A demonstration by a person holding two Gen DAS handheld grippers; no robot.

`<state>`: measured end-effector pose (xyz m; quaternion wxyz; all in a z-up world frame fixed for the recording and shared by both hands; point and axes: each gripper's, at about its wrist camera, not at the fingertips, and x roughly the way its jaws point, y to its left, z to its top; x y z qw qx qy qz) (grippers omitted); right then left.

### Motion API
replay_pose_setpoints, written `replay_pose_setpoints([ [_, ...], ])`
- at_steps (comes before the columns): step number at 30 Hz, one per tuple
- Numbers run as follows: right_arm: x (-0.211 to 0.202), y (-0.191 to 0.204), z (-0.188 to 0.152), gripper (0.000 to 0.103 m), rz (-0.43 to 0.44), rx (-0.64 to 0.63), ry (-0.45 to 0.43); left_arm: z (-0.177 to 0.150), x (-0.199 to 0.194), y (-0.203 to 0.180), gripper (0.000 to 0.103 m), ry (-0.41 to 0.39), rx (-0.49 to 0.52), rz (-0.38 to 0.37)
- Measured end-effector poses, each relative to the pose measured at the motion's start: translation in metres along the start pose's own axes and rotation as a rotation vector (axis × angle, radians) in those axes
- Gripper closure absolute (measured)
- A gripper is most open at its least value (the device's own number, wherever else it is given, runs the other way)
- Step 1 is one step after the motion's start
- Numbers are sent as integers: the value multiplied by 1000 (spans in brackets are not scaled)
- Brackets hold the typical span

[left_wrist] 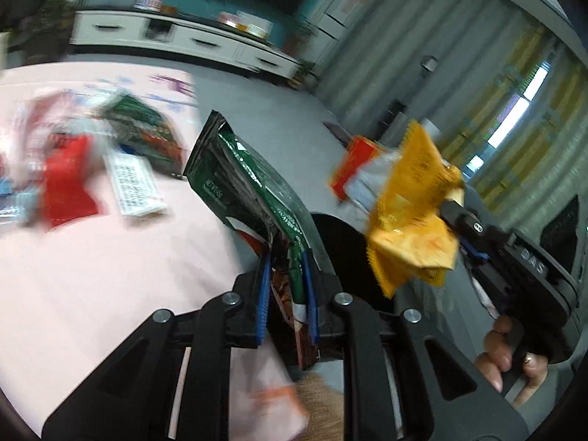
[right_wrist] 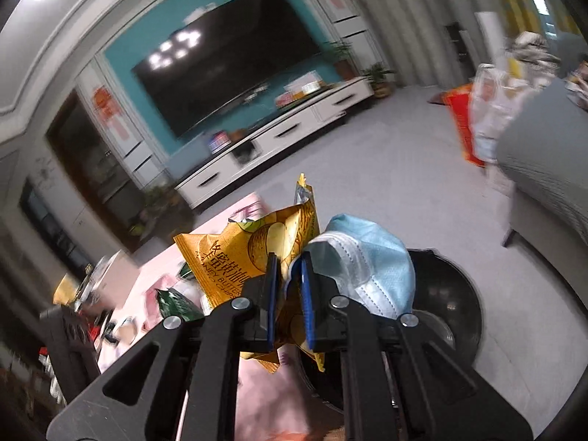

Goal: Collect trash
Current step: 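Carry the green wrapper and the chip bag with mask toward the black bin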

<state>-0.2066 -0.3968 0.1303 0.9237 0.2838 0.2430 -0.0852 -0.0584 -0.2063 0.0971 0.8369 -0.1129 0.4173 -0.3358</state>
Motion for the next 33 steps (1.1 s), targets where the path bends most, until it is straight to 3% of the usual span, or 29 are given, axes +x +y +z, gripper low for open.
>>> replay_pose_setpoints([
  [5,43,49,-16,90,143,-95,155,14,-73,59,84,-136,-66,227],
  [8,88,98,-45,90,208,-162,308,16,-103,86,83,-174,-65,321],
  [11,123,136,-75,90,224,-219,420,11,-121,111,83,-196,-107,372],
  [14,153,163,-111,89,224,-268,525,-3,-141,143,83,-217,-193,362],
  [16,163,172,-122,76,217,-286,561,-8,-142,161,83,-211,-227,361],
  [22,146,175,-116,37,217,-321,531,-14,-144,174,82,-223,-248,361],
  [26,123,159,-92,33,296,-236,498,-26,-152,174,81,-233,-255,357],
  [30,120,147,-81,33,173,-272,413,-26,-152,170,81,-233,-249,329],
  [33,149,129,-90,34,129,-196,503,-26,-149,162,81,-231,-224,321],
])
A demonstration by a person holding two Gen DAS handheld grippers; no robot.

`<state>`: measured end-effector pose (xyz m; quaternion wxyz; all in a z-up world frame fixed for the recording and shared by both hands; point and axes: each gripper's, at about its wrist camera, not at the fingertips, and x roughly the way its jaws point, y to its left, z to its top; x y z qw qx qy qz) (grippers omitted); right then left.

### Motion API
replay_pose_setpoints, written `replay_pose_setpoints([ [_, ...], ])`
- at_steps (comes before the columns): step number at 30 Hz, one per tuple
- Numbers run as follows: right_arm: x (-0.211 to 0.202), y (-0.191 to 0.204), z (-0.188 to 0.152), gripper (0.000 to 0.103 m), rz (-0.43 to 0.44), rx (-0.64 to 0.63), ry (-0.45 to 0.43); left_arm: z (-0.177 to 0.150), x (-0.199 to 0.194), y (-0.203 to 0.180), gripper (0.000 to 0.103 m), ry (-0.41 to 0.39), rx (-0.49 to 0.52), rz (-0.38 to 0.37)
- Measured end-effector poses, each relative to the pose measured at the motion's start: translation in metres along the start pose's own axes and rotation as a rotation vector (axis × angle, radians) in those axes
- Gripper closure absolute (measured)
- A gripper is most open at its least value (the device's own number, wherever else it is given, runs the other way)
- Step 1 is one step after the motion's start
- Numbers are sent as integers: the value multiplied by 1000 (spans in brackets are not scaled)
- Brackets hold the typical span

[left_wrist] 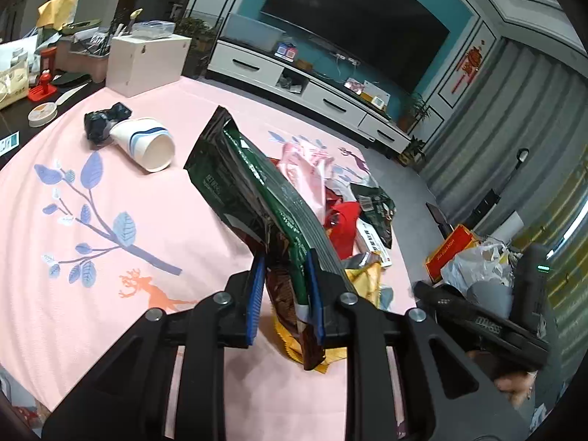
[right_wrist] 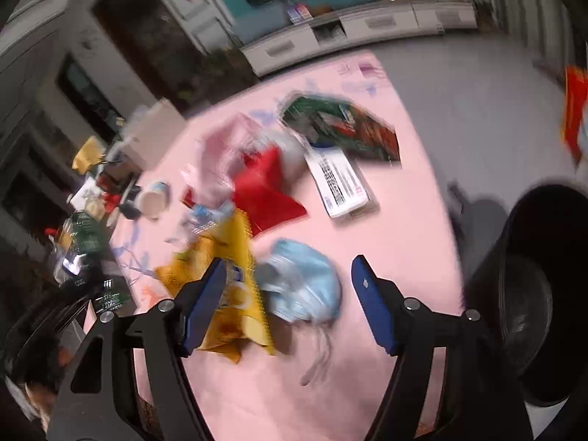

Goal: Collect trash
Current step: 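Carry the green wrapper and the chip bag with mask toward the black bin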

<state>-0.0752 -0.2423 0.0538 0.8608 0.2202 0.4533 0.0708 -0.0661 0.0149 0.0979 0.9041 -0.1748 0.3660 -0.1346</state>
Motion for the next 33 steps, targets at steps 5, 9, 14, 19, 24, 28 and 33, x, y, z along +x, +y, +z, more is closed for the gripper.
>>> replay_pose_setpoints([
  [5,40,-15,-4,63,-48,56,107,-5,3,-13,81,17,33,-22],
  [9,35,-7,-4,88,-67,28,72,-8,0,-26,81,15,62,-52],
  [14,-16,1,4,89,-90,-8,-92,-5,-10,-55,81,5,95,-146],
  [19,-82,-17,6,89,-227,0,-282,-7,-6,-103,81,21,163,-267],
  [24,-128,-54,3,89,-422,76,-393,-20,23,-153,81,113,213,-366],
  [28,-149,-87,-3,89,-509,151,-423,-37,53,-192,81,188,256,-416],
  [33,-154,-129,-10,89,-541,251,-401,-60,91,-231,81,287,304,-451],
])
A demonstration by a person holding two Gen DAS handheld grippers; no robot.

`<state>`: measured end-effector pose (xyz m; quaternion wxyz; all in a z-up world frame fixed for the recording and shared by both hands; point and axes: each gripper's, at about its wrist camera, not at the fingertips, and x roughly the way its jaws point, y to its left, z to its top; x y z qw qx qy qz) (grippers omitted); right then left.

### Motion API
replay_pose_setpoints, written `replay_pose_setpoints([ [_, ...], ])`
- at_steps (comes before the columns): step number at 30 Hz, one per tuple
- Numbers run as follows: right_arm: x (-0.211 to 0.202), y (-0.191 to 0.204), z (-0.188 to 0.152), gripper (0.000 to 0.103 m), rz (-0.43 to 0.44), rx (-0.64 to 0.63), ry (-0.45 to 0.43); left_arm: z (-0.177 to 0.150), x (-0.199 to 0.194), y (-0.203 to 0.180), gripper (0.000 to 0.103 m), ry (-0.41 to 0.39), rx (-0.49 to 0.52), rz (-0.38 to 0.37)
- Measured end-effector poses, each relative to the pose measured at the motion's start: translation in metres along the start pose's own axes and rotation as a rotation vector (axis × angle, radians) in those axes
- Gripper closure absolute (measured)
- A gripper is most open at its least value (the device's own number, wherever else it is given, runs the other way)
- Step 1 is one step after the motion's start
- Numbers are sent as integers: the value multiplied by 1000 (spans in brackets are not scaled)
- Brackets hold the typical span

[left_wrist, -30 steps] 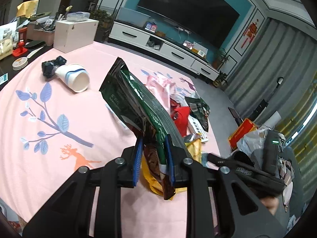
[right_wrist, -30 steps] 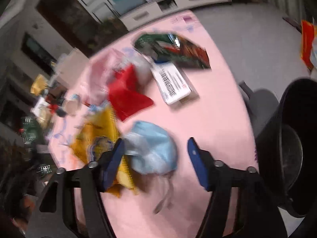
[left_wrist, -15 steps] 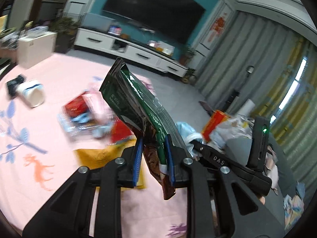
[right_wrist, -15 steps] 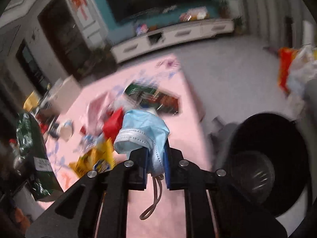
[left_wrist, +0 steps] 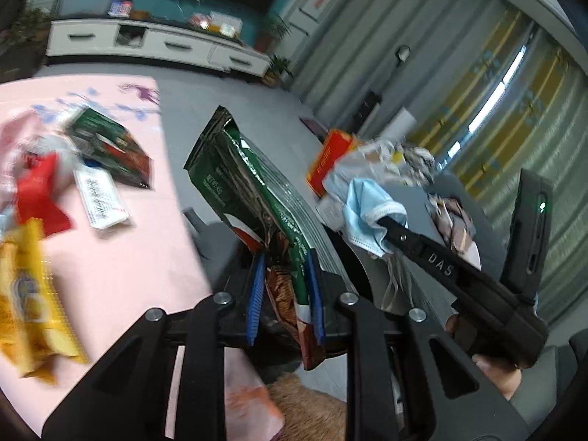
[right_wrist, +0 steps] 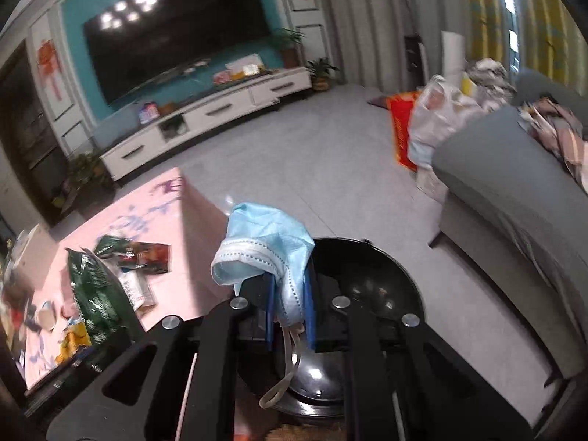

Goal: Collect trash
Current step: 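Carry the green wrapper and the chip bag with mask toward the black bin, then open both tools over the black bin to drop the wrapper and mask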

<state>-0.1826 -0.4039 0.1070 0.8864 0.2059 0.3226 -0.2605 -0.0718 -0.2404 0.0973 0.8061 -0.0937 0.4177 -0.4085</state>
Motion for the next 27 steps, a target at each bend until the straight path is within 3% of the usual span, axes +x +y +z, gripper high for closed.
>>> replay_pose_setpoints([
  [7,13,-34,-3,89,-109,57,42,-6,62,-19,81,117,34,-34],
  [10,21,-41,-4,86,-126,62,77,-11,80,-23,75,149,42,-44],
  [11,24,-43,-5,86,-131,61,85,-12,82,-24,66,154,49,-38],
  [12,24,-43,-6,82,-134,60,88,-12,85,-27,53,156,53,-33],
  [14,24,-41,-7,71,-136,59,88,-14,83,-28,37,144,57,-29],
  [18,19,-38,-7,40,-126,53,71,-12,69,-26,15,107,75,-4],
  [24,12,-24,-3,18,-90,31,44,-2,17,-12,5,0,72,65],
  [27,7,-10,-2,12,-34,18,24,10,-25,5,3,-78,51,127],
])
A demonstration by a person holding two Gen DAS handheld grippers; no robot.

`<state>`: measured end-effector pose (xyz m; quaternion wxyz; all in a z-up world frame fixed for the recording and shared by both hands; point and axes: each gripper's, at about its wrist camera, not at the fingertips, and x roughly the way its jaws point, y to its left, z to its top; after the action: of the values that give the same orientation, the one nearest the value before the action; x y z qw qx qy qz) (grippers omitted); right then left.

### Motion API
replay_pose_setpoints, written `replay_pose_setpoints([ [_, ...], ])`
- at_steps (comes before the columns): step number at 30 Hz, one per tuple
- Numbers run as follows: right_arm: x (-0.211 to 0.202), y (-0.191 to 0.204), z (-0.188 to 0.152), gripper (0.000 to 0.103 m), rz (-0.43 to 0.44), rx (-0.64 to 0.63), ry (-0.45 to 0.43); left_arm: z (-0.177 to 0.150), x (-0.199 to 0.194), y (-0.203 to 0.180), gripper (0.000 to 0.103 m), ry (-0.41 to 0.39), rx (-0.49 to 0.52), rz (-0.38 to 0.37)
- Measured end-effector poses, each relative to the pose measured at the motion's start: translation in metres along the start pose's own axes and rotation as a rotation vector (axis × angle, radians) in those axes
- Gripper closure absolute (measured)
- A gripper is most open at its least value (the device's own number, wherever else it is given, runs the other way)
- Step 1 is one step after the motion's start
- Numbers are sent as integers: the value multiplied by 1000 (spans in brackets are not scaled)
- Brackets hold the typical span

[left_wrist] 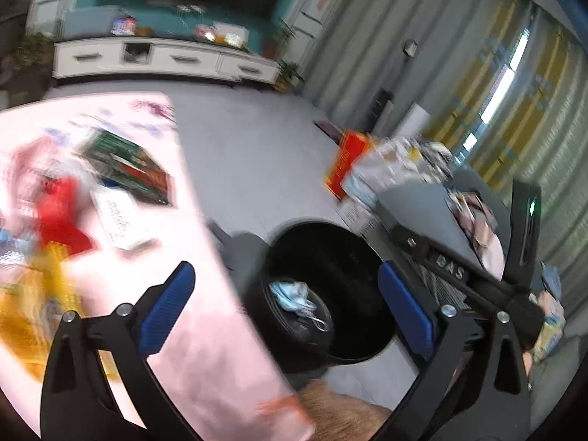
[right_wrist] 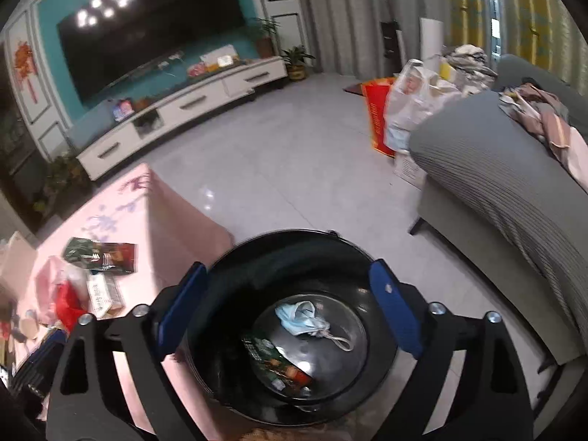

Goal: Collect trash
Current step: 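Open both tools over the black bin to drop the wrapper and mask, then grasp the dark wrapper with the left tool while the right grasps the chip bag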

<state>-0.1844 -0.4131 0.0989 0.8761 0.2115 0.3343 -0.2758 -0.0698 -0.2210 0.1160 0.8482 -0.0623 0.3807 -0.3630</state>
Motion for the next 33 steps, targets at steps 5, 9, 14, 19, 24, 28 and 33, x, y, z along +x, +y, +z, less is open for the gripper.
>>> replay_pose_setpoints([
  [5,-7,34,-1,7,162,-27,-15,18,-81,73,3,-148,-106,219],
  [9,-8,82,-9,7,321,-107,12,26,-140,154,3,-239,-248,450],
  [14,6,153,-36,7,485,-253,107,17,-179,254,3,-278,-408,668],
  [19,30,223,-77,7,615,-382,241,-6,-197,349,4,-269,-612,742],
  [24,43,260,-104,7,646,-489,304,-10,-189,415,19,-260,-745,726],
  [28,51,267,-112,7,650,-514,328,-9,-172,453,33,-221,-755,733],
  [33,61,270,-119,18,649,-534,350,-8,-156,486,51,-250,-826,636],
])
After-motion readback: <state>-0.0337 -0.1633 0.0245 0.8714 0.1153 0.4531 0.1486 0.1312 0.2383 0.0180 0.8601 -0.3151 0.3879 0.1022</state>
